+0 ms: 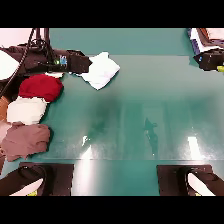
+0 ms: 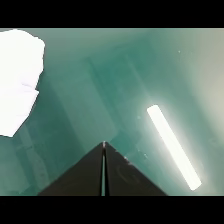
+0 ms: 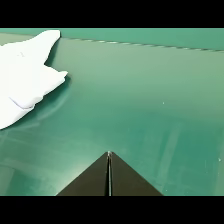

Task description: Fold the shirts.

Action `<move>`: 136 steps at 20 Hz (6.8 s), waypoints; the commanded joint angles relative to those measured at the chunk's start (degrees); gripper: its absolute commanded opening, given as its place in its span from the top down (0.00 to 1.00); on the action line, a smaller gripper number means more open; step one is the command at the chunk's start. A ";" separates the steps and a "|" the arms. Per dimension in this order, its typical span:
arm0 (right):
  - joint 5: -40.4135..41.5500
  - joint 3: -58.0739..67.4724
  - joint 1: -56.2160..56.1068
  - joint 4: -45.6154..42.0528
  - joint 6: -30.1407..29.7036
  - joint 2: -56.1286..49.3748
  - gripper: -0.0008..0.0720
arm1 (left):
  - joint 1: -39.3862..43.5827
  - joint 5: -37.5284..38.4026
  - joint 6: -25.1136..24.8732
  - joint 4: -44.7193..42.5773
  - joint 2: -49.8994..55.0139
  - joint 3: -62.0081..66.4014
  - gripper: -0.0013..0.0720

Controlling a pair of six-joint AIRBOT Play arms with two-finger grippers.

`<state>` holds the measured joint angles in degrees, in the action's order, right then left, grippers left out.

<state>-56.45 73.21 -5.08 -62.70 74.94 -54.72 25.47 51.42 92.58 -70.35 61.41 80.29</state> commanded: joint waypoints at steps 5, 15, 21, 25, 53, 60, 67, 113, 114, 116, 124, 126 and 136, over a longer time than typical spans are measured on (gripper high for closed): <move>-0.02 0.04 -0.02 0.00 0.02 0.04 0.97 | 0.02 0.00 0.00 0.00 0.00 0.02 0.95; 0.24 0.04 -0.04 0.09 0.02 0.04 0.97 | 0.02 -3.45 0.15 -0.22 0.02 0.00 0.95; 3.98 0.07 -0.04 0.17 0.02 0.07 0.97 | -3.28 -11.85 3.65 -15.61 8.20 0.00 0.13; 3.69 0.07 -0.17 0.22 0.04 0.04 0.97 | -5.99 -22.14 3.41 -9.53 24.50 0.02 0.13; 12.96 0.00 0.02 -0.04 0.02 10.23 0.97 | -1.14 -4.50 -3.10 -12.31 7.37 29.94 0.96; 11.82 0.00 -0.04 0.13 0.04 11.61 0.97 | 18.01 11.65 -3.26 -11.45 14.36 25.46 0.95; 8.07 -0.04 -0.04 0.15 0.04 11.80 0.97 | 15.34 20.70 -3.89 -23.15 18.62 21.59 0.13; -1.64 0.13 -16.72 8.26 -1.49 -35.06 0.28 | -25.81 14.34 -7.56 8.96 3.43 -1.55 0.95; -0.26 0.90 -18.10 9.31 -2.27 -37.70 0.28 | -25.81 14.60 -7.54 8.98 3.43 -1.55 0.95; -0.72 4.61 -20.39 9.20 -2.62 -42.71 0.28 | -25.81 14.67 -7.54 8.98 3.43 -1.55 0.95; -3.10 20.26 -25.07 8.15 -4.09 -51.25 0.97 | -25.81 15.89 -7.54 9.03 3.28 -1.53 0.95; -3.30 22.49 -24.02 4.39 -4.00 -47.63 0.97 | -25.81 14.82 -7.52 9.01 1.92 -0.24 0.95; -10.36 31.45 -17.66 -1.79 -2.45 -10.38 0.97 | -25.81 14.12 -7.52 19.32 -7.96 36.68 0.95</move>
<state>-65.43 102.85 -23.46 -62.59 71.79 -74.81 -0.32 65.80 85.03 -55.09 55.46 106.87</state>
